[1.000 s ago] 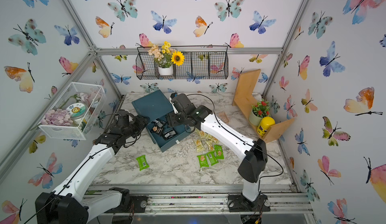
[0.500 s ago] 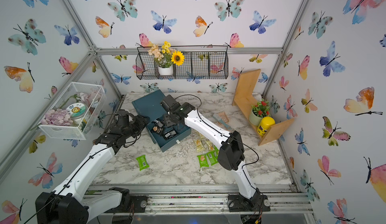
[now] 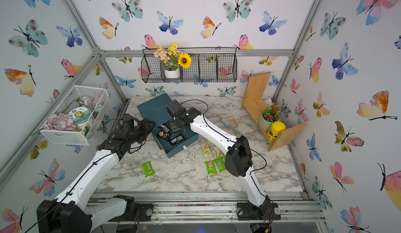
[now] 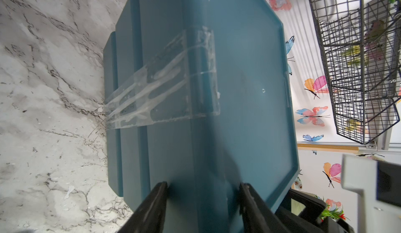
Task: Take the cookies out of the drawer
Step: Pick up the cookie from the drawer.
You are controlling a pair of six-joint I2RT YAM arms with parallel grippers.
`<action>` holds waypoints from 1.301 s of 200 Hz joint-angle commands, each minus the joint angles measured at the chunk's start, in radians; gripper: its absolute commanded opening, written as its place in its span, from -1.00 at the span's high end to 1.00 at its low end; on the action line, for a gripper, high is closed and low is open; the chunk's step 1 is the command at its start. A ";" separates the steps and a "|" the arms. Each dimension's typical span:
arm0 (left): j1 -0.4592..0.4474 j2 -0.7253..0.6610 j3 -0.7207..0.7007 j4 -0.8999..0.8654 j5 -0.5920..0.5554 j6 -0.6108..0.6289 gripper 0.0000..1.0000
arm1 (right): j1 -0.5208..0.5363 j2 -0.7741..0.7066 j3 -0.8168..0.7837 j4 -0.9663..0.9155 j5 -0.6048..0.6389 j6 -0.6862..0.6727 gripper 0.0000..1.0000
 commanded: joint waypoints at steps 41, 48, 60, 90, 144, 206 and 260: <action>0.005 0.011 -0.017 -0.029 0.028 0.007 -0.13 | -0.001 0.054 0.022 0.004 0.024 0.009 -0.24; 0.004 0.011 -0.015 -0.029 0.028 0.007 -0.13 | 0.000 0.058 0.025 -0.002 0.031 0.008 -0.21; 0.004 0.011 -0.014 -0.029 0.029 0.007 -0.13 | 0.001 0.063 0.028 -0.011 0.044 0.008 -0.15; 0.005 0.014 -0.013 -0.028 0.031 0.007 -0.13 | 0.001 0.062 0.018 -0.008 0.050 0.001 0.00; 0.004 0.018 -0.013 -0.028 0.031 0.008 -0.13 | 0.001 0.047 0.053 -0.005 0.026 -0.010 0.28; 0.004 0.017 -0.013 -0.028 0.031 0.009 -0.13 | 0.008 -0.066 0.006 0.032 0.013 -0.008 0.35; 0.005 0.017 -0.010 -0.028 0.025 0.009 -0.13 | 0.034 -0.194 -0.089 0.045 0.002 0.002 0.40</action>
